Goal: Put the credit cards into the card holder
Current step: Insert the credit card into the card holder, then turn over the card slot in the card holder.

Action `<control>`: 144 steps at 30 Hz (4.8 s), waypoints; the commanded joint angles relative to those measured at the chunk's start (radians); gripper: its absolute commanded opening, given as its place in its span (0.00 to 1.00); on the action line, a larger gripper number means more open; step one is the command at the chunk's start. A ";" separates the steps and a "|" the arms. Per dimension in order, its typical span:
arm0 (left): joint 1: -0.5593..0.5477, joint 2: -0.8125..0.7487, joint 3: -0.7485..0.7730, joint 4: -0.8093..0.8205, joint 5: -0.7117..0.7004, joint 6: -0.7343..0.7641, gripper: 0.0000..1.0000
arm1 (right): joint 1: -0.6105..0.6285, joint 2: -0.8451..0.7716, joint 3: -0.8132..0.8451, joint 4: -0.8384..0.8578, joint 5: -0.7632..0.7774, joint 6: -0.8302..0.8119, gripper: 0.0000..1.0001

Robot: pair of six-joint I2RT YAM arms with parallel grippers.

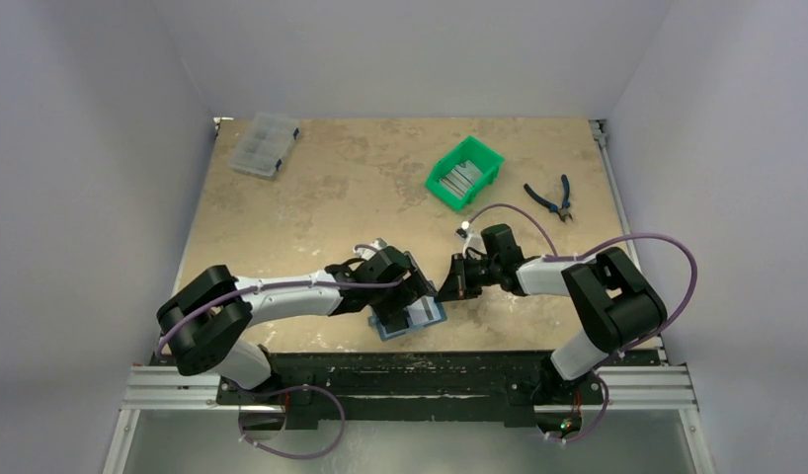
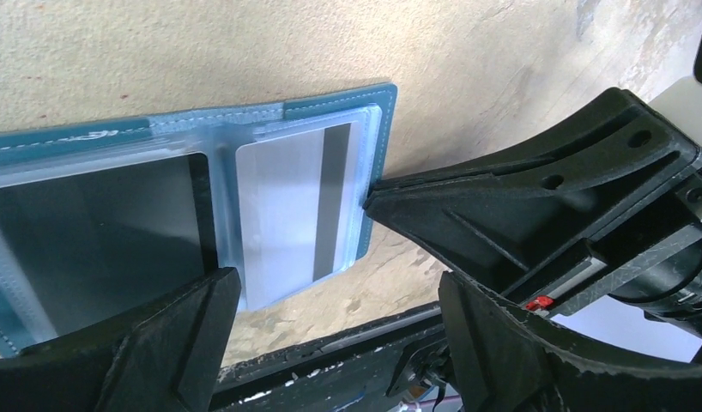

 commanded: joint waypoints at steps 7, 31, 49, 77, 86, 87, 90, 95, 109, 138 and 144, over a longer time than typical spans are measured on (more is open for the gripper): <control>0.004 0.080 0.026 -0.012 -0.026 -0.010 0.92 | 0.004 -0.045 0.012 -0.031 -0.011 -0.031 0.00; 0.027 -0.096 0.048 -0.235 0.002 0.489 0.96 | -0.025 -0.111 0.030 -0.124 0.031 -0.066 0.33; 0.062 -0.154 -0.033 -0.094 0.118 0.674 0.33 | 0.078 -0.170 -0.042 0.066 -0.072 0.162 0.27; 0.074 -0.088 -0.195 0.023 0.030 0.651 0.00 | 0.175 -0.011 -0.061 0.331 -0.059 0.374 0.43; 0.074 -0.120 -0.223 0.025 0.028 0.645 0.00 | 0.192 0.014 -0.038 0.280 -0.019 0.346 0.44; 0.074 -0.121 -0.225 0.026 0.029 0.644 0.00 | 0.196 0.021 -0.035 0.280 -0.016 0.347 0.44; 0.074 -0.129 -0.241 0.040 0.033 0.638 0.00 | 0.207 0.045 -0.029 0.283 -0.008 0.350 0.44; 0.075 -0.141 -0.259 0.048 0.034 0.630 0.00 | 0.212 0.062 -0.023 0.281 0.004 0.351 0.44; 0.074 -0.162 -0.286 0.051 0.032 0.623 0.00 | 0.211 0.023 -0.060 0.238 0.021 0.335 0.46; 0.076 -0.183 -0.310 0.118 0.089 0.608 0.00 | 0.261 0.032 -0.008 0.284 0.013 0.379 0.27; 0.096 -0.252 -0.281 0.125 0.150 0.609 0.19 | 0.249 0.031 -0.021 0.295 0.004 0.383 0.00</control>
